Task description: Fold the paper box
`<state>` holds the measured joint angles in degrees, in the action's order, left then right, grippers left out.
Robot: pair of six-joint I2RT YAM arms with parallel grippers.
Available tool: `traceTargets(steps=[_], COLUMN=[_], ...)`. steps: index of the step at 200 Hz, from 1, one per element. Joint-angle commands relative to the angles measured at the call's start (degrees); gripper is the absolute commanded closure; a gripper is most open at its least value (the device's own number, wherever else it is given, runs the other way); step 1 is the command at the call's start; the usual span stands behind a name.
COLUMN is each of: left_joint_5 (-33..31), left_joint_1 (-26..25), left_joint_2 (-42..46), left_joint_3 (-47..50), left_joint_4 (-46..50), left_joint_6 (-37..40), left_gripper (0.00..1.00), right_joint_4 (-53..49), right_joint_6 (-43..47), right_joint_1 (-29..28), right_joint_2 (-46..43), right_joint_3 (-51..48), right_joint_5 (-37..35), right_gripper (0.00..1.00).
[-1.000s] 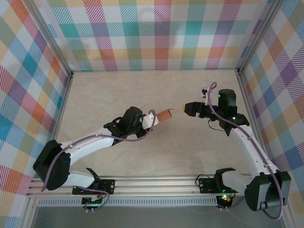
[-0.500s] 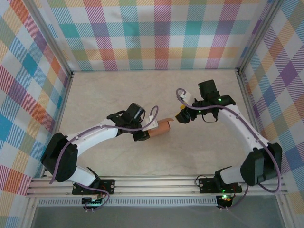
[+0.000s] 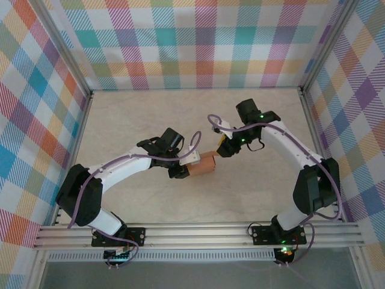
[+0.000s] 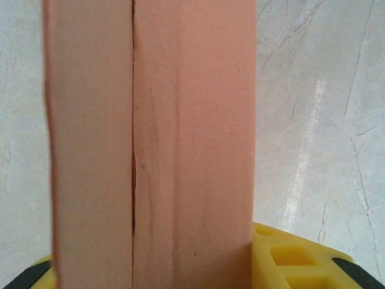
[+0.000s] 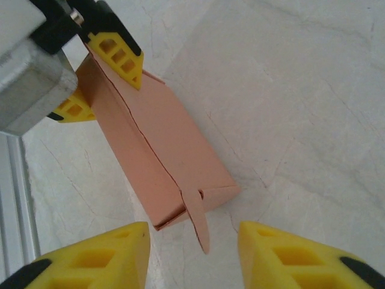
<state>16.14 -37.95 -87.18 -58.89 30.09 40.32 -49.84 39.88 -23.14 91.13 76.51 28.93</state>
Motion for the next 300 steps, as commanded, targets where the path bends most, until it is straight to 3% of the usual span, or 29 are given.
traceTargets(steps=[1,39,80,124,149,178,225,300], left_joint_5=[2.12,2.65,3.02,3.02,2.77,1.26,1.01,1.90], left_joint_1=[0.43,0.43,0.43,0.47,0.43,0.43,0.47,0.16], left_joint_2=[-0.88,-1.89,-2.34,-2.56,-2.82,-2.82,-2.02,-2.83], left_joint_3=[-1.31,-1.76,-1.82,-1.84,-1.58,-0.70,0.57,0.57], left_joint_4=[1.87,2.34,2.42,2.18,0.51,-2.60,-5.04,-5.67], left_joint_6=[0.86,0.66,0.39,-0.10,-1.46,-5.10,-7.32,-8.06], left_gripper=[0.79,0.79,0.79,0.78,0.78,0.78,0.78,0.77], right_joint_4=[-1.22,-1.37,-1.48,-1.78,-0.29,5.35,21.08,37.69], right_joint_6=[1.78,1.60,1.87,1.86,-0.44,-9.34,-26.88,-49.01], right_joint_1=[-0.56,-1.11,-1.56,-1.71,-1.91,-3.12,-9.78,-13.99], right_joint_2=[1.25,2.89,3.34,3.70,3.46,1.80,-3.57,-11.94], right_joint_3=[1.80,2.34,1.80,1.90,1.47,-0.10,-8.75,-23.16], right_joint_5=[1.05,0.67,0.16,0.09,-2.01,-3.77,-17.27,-29.01], right_gripper=[0.61,0.76,0.78,1.00,1.00,1.00,1.00,1.00])
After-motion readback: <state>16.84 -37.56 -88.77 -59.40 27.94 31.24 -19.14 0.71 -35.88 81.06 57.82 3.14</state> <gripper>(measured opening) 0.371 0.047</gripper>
